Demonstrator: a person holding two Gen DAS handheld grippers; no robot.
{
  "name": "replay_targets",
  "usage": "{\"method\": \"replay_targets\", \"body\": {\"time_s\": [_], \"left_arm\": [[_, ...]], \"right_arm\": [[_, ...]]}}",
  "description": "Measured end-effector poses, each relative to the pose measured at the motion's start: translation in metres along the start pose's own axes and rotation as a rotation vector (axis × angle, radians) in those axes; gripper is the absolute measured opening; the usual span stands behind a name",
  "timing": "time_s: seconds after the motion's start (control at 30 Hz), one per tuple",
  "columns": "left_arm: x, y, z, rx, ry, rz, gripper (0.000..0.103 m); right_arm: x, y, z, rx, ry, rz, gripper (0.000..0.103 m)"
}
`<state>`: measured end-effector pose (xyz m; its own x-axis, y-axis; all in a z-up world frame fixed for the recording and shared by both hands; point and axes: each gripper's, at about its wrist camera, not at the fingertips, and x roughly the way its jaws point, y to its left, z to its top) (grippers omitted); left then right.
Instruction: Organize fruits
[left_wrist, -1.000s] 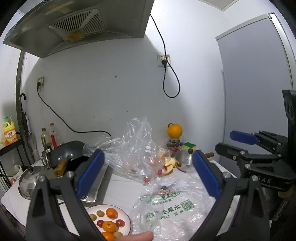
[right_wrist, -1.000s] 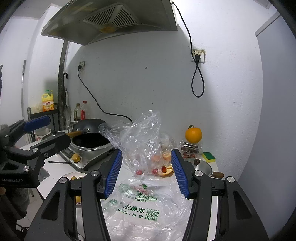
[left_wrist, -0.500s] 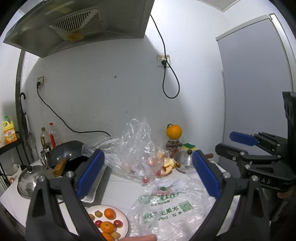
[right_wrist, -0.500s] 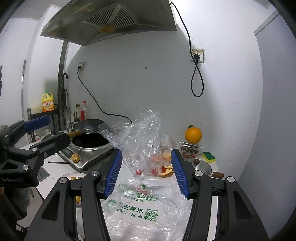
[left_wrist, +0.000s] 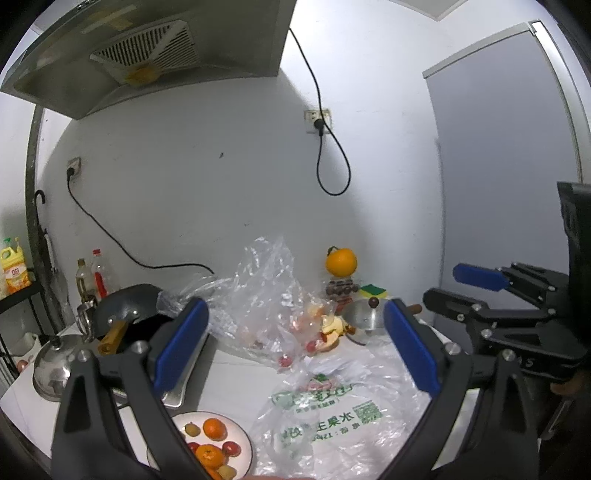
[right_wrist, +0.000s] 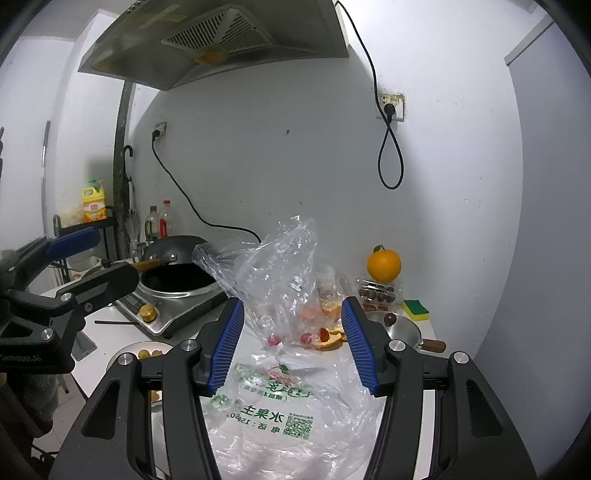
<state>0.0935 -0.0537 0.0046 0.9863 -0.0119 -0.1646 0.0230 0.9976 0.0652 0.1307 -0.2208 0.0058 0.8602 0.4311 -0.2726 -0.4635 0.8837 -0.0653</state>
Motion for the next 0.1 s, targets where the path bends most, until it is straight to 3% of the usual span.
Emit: {"method": "replay_targets", "body": {"time_s": [0.1], "left_arm": [[0.0045, -0.0038, 0.0005, 0.005, 0.003, -0.015, 0.097]], "right_arm": [[0.0016, -0.0028, -0.0014, 0.005, 0.001, -0.003, 0.058]]}}
